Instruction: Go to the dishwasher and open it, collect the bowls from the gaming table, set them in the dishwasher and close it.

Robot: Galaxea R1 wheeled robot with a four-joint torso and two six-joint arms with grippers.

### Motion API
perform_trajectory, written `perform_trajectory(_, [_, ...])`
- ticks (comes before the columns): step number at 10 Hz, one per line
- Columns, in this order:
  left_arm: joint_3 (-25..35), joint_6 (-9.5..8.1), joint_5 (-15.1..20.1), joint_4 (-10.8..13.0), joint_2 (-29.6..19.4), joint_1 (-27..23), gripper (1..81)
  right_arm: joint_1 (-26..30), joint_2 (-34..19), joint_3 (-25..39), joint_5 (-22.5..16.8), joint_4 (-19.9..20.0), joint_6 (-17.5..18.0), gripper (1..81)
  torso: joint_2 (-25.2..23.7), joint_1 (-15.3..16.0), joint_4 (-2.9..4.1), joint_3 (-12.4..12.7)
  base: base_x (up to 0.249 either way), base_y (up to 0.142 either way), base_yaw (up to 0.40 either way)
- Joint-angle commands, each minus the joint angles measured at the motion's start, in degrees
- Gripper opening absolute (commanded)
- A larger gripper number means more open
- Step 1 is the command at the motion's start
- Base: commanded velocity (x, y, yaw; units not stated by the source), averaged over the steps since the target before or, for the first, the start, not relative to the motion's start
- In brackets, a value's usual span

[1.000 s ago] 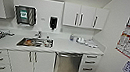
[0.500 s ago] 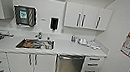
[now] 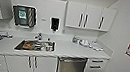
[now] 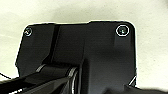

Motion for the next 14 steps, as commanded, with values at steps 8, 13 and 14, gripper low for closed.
perform_trajectory(8, [-0.23, -0.16, 2.30, 0.00, 0.38, -3.18, 81.1, 3.02, -0.04, 0.10, -2.72, 0.21, 0.12, 81.1, -0.02, 0.03, 0.00, 0.00, 0.138, 0.017, 0.000])
perform_trajectory(13, [-0.23, -0.16, 2.30, 0.00, 0.21, -3.18, 81.1, 3.10, -0.04, 0.10, -2.63, 0.21, 0.12, 81.1, -0.02, 0.03, 0.00, 0.00, 0.138, 0.000, 0.000])
perform_trajectory(14, [-0.23, -0.16, 2.30, 0.00, 0.21, -3.18, 81.1, 3.10, -0.04, 0.10, -2.63, 0.21, 0.12, 81.1, -0.02, 0.03, 0.00, 0.00, 0.138, 0.000, 0.000])
